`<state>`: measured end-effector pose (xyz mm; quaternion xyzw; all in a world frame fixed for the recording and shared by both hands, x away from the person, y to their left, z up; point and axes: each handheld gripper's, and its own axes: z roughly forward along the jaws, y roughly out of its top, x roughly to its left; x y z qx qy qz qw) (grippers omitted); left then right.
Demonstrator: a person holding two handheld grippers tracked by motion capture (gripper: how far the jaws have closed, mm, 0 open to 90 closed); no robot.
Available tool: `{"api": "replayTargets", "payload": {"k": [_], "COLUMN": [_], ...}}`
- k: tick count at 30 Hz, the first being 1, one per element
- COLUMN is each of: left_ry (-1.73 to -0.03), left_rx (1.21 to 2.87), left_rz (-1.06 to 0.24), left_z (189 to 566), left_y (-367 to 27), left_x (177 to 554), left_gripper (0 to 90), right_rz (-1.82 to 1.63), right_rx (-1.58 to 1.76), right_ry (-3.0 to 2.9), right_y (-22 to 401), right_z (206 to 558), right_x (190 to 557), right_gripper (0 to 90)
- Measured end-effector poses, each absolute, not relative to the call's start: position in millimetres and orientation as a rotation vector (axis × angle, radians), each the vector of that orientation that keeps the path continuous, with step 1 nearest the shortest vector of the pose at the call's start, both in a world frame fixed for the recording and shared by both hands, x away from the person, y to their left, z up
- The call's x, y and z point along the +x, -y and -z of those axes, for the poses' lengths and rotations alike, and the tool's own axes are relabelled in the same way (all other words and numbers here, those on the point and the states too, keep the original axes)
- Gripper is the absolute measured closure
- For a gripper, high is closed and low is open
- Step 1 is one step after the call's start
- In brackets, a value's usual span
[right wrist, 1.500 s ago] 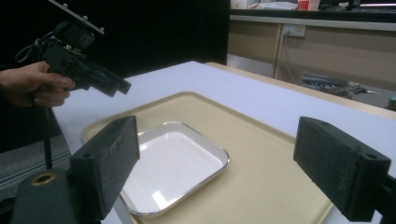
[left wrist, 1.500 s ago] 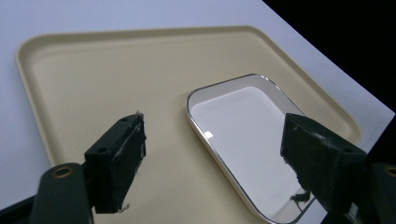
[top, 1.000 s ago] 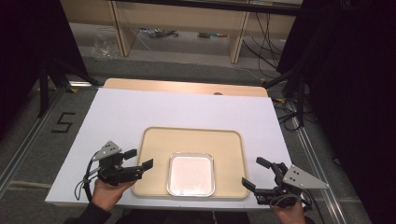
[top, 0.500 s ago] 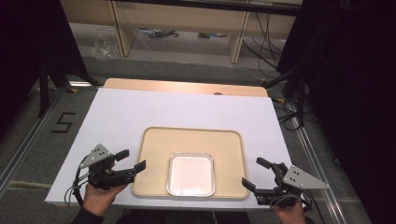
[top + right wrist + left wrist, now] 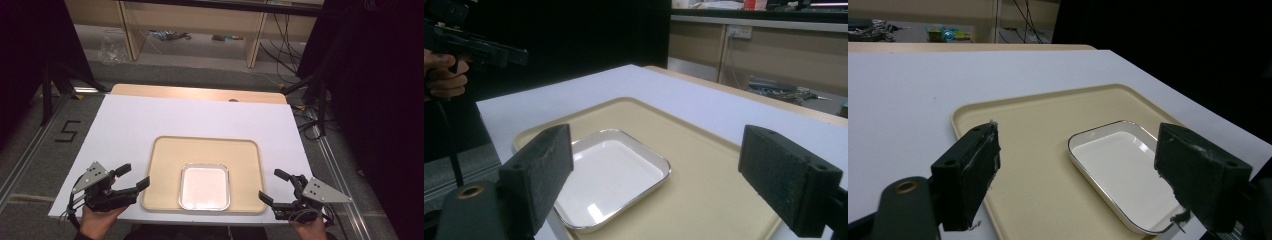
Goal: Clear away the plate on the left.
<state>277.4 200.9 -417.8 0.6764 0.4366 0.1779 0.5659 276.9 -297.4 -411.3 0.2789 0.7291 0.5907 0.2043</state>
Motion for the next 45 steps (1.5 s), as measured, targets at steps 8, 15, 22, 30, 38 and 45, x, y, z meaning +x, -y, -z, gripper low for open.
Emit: {"api": "replayTargets", "payload": {"k": [8,15,22,30,38,45], "left_ry": [-0.995,-0.987,-0.97,-0.97,-0.969,-0.969], "left_rx": [1.622,1.598,1.612,1.659,1.668,1.672], "left_rz": [-0.431,-0.384,-0.4,-0.411,-0.405,-0.405], "left_z": [418.5,417.4,415.4,417.0,417.9,418.2], "left_y": [-196.9,-195.6,-193.8,-190.3,-189.3,-189.2], "left_x": [269.7,260.5,248.7,247.6,248.3,248.5], "left_gripper": [18.2,18.2,18.2,18.1,18.1,18.1], "right_rz": [-1.639,-1.638,-1.637,-1.638,-1.643,-1.638], "right_rx": [0.782,0.785,0.787,0.785,0.807,0.783], "right_ry": [-2.035,-2.037,-2.036,-2.035,-2.042,-2.036], "right_y": [297.6,297.5,297.0,297.3,296.7,297.0], "right_z": [411.3,411.5,411.7,411.5,411.4,411.5], "right_x": [276.4,276.3,276.3,276.2,274.7,276.3], "right_gripper": [15.2,15.2,15.2,15.2,15.2,15.2]}}
